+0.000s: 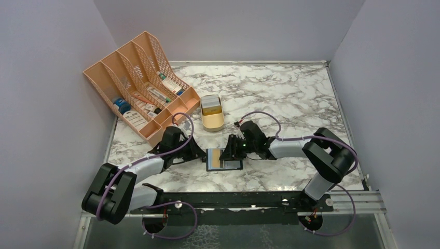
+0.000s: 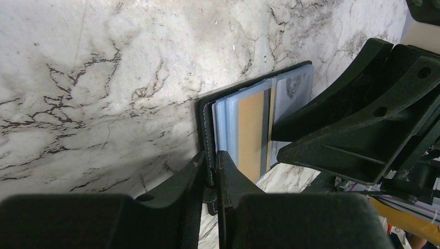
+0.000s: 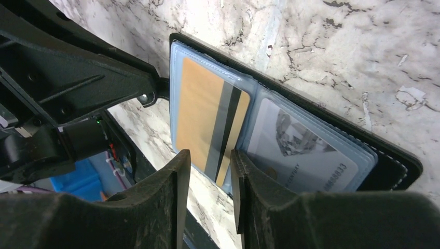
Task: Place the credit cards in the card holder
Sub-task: Insert the credit card into the card holder.
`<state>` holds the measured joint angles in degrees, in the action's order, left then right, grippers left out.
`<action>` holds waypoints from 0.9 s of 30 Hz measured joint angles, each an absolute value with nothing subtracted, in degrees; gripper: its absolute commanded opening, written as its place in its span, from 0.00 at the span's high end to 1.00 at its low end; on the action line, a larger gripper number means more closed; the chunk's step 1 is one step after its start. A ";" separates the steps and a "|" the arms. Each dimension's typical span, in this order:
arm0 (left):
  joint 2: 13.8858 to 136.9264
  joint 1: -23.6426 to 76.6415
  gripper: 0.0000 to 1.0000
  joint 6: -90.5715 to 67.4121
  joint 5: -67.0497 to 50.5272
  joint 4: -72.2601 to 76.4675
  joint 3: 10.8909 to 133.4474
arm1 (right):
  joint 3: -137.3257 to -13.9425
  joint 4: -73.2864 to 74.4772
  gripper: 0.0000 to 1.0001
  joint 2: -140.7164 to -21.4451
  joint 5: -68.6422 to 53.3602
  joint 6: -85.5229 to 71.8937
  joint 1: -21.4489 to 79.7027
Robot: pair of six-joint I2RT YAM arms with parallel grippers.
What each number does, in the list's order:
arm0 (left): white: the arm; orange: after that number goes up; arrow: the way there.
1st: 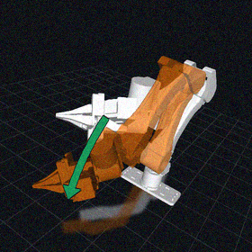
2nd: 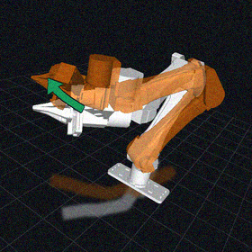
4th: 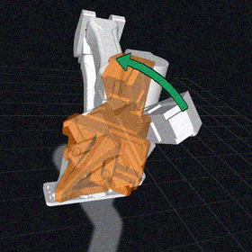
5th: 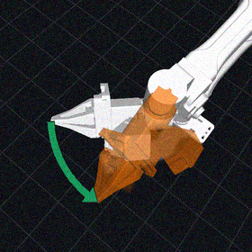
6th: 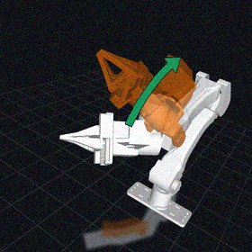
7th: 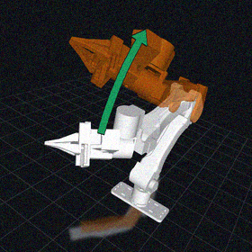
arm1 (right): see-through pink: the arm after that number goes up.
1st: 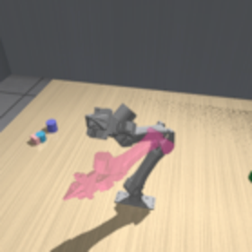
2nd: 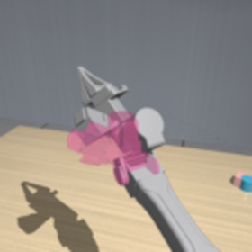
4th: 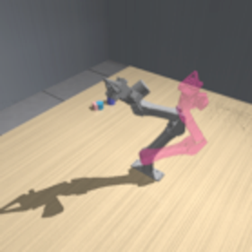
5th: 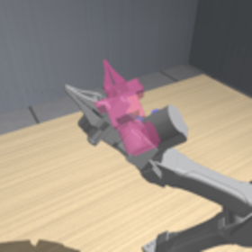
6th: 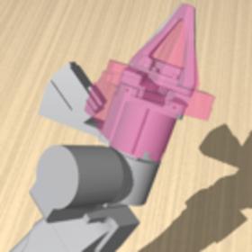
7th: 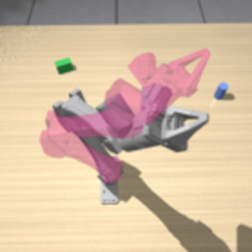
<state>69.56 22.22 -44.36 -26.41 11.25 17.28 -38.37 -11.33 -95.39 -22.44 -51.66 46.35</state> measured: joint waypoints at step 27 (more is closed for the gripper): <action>76.27 22.44 0.84 -44.21 -26.52 14.11 19.79 | -43.24 -7.88 0.79 -98.59 -22.37 -42.46 46.94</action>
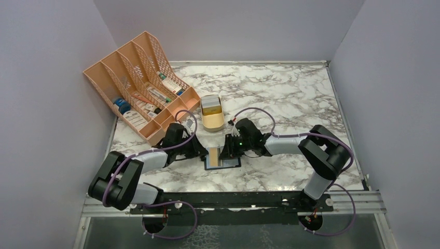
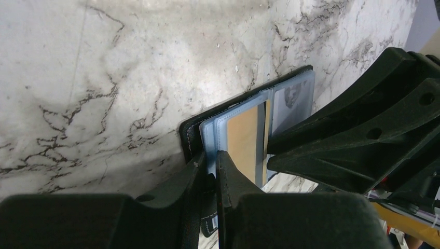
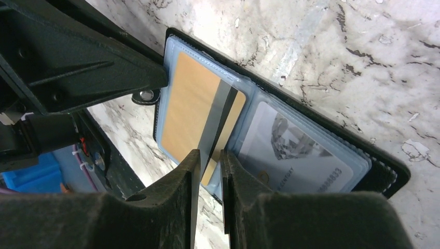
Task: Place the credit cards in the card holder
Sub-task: Insert the credit card into the card holder, then turn over the card slot in the card holder.
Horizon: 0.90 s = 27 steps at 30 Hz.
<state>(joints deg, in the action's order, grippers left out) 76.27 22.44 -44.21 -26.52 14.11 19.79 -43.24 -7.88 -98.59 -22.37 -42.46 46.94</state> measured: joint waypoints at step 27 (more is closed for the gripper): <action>66.04 23.42 0.53 -47.97 -25.58 10.28 24.91 | -42.44 -5.63 0.54 -94.76 -15.57 -45.95 47.18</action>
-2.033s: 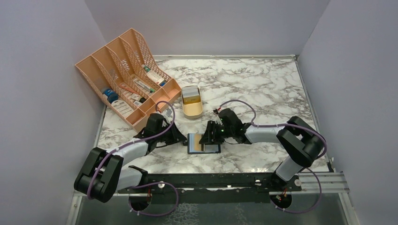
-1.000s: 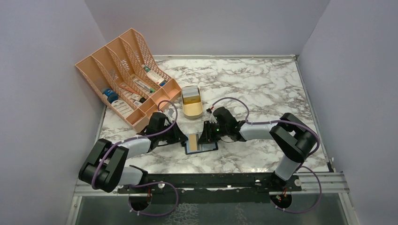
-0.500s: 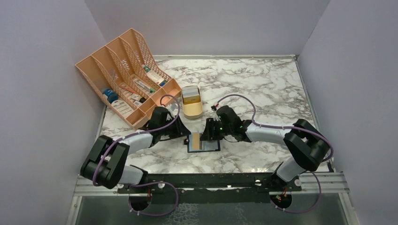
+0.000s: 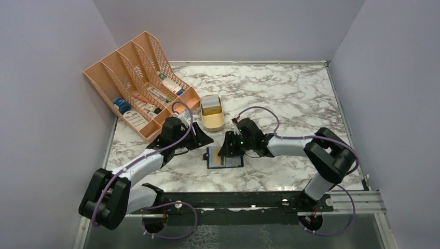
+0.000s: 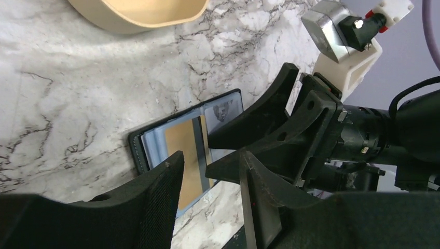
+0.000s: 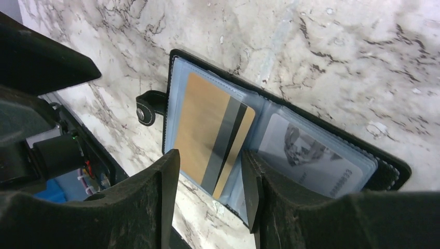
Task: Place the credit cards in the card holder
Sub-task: Turn over the card slot in the card holder.
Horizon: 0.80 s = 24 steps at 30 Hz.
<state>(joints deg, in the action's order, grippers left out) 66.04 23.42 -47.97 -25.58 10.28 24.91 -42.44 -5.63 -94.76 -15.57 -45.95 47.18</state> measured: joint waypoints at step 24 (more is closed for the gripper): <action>78.61 23.90 0.51 -45.50 -27.75 13.67 24.16 | -38.70 -14.63 0.91 -97.49 -18.63 -46.22 47.20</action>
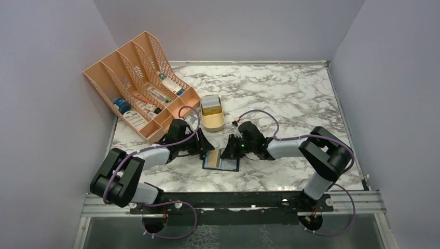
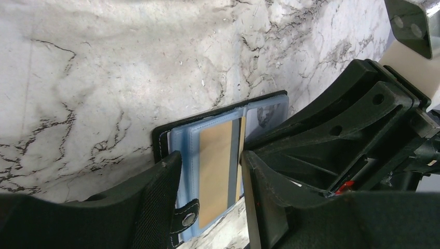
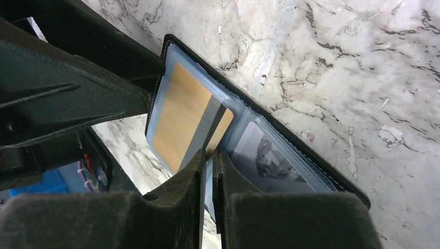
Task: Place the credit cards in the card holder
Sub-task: Turn over the card slot in the card holder.
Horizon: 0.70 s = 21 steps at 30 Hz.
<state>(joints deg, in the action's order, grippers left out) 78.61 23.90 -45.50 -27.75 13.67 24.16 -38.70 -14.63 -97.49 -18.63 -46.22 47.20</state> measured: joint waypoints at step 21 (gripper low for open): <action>75.85 28.16 0.51 -50.54 -30.70 16.29 24.16 | -38.28 -15.53 0.92 -97.82 -18.59 -46.24 47.18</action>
